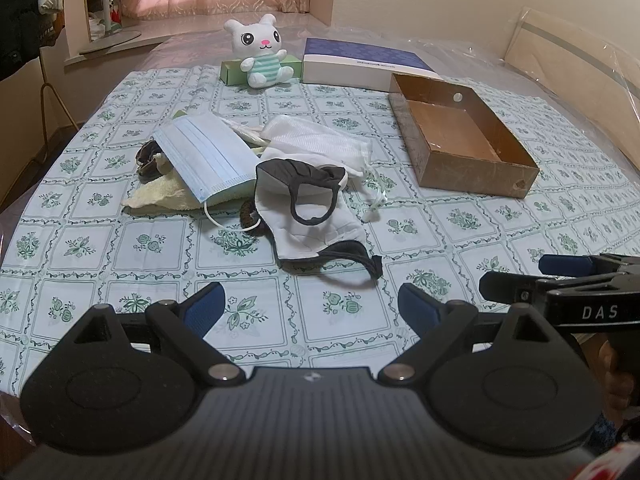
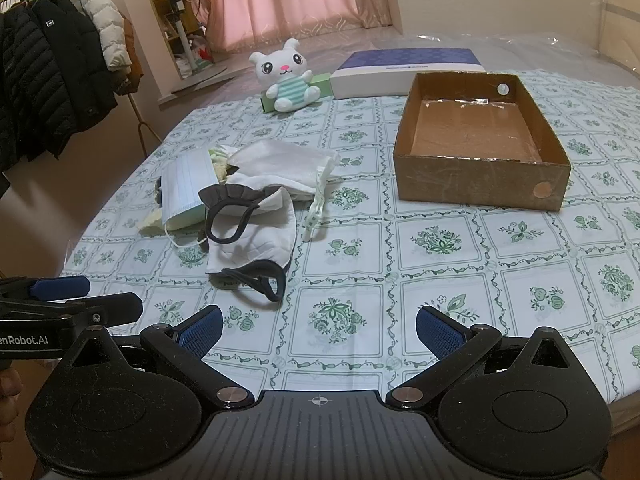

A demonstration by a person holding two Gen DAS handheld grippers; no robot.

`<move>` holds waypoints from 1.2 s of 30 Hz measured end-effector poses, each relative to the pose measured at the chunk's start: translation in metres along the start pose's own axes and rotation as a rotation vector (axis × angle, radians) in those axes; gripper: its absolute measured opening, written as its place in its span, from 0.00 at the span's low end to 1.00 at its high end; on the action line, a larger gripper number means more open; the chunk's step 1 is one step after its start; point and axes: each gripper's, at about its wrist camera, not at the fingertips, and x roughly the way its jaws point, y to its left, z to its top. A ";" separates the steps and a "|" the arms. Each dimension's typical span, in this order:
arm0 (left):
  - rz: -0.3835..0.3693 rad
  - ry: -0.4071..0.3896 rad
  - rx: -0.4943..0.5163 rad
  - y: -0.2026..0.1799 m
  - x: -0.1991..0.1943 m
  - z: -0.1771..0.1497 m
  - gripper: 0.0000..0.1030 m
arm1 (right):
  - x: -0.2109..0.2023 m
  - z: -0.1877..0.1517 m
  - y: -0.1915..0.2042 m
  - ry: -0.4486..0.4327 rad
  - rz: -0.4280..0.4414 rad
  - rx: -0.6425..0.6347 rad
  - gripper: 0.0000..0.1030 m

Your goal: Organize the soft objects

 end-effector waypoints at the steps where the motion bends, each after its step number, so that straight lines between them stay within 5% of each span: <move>1: 0.000 0.000 0.000 0.000 0.000 0.000 0.90 | 0.000 0.000 0.000 0.000 -0.001 0.000 1.00; 36: 0.011 0.020 -0.017 0.008 0.013 -0.001 0.90 | 0.013 -0.001 -0.004 0.005 0.009 0.004 1.00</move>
